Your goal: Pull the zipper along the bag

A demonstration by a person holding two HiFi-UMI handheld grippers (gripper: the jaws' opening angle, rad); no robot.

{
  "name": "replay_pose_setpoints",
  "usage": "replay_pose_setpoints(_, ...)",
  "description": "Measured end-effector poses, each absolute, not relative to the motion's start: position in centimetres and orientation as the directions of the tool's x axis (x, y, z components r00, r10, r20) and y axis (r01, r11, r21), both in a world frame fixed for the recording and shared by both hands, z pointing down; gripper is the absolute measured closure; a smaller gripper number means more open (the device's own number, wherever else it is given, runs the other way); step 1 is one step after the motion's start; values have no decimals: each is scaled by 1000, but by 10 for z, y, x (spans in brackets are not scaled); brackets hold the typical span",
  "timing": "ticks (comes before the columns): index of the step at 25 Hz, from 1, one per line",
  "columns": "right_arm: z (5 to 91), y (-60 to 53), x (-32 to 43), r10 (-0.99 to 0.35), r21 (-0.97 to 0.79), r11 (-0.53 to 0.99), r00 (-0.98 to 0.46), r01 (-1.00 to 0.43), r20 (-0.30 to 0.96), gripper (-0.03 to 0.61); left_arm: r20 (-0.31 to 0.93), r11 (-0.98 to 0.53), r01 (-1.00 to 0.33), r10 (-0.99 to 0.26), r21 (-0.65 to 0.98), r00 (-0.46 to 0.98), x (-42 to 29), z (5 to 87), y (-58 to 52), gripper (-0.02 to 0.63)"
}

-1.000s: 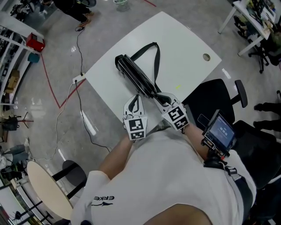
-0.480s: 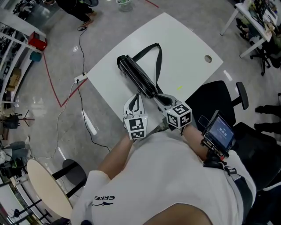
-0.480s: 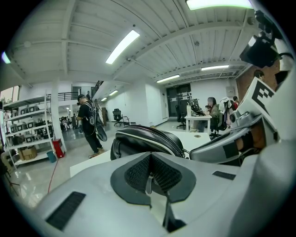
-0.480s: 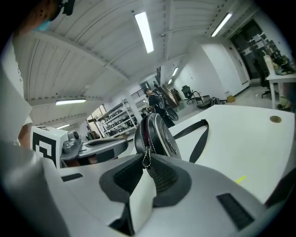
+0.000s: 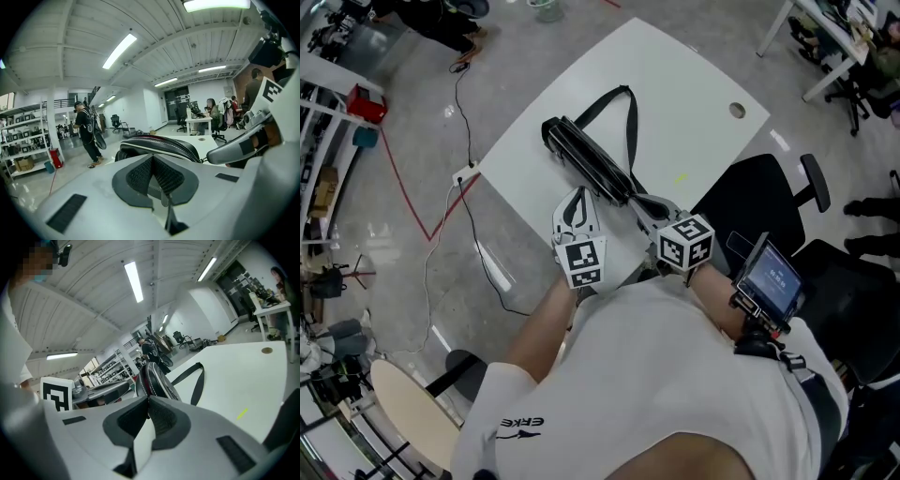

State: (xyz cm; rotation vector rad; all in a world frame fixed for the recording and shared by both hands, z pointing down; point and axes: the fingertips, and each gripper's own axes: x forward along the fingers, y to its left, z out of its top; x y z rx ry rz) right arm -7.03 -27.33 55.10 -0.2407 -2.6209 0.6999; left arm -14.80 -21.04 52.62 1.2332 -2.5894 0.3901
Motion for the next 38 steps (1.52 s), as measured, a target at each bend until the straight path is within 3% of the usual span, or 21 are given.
replay_pose_setpoints(9, 553, -279, -71, 62, -665, 725, -945, -179, 322, 565, 279, 451, -867, -822, -213, -496, -183, 515, -224, 611)
replay_pose_setpoints(19, 554, -277, -68, -132, -709, 616, -932, -344, 337, 566, 265, 206, -915, -914, -346, -306, -206, 516, -257, 611)
replay_pose_setpoints(31, 550, -272, -60, -319, -759, 460, -883, -462, 344, 566, 276, 75, -940, -946, -331, -172, -198, 521, -249, 612)
replay_pose_setpoints(38, 550, -269, -56, -345, -810, 376, -880, -449, 327, 566, 295, 40, -939, -944, -342, -148, -194, 522, -244, 612)
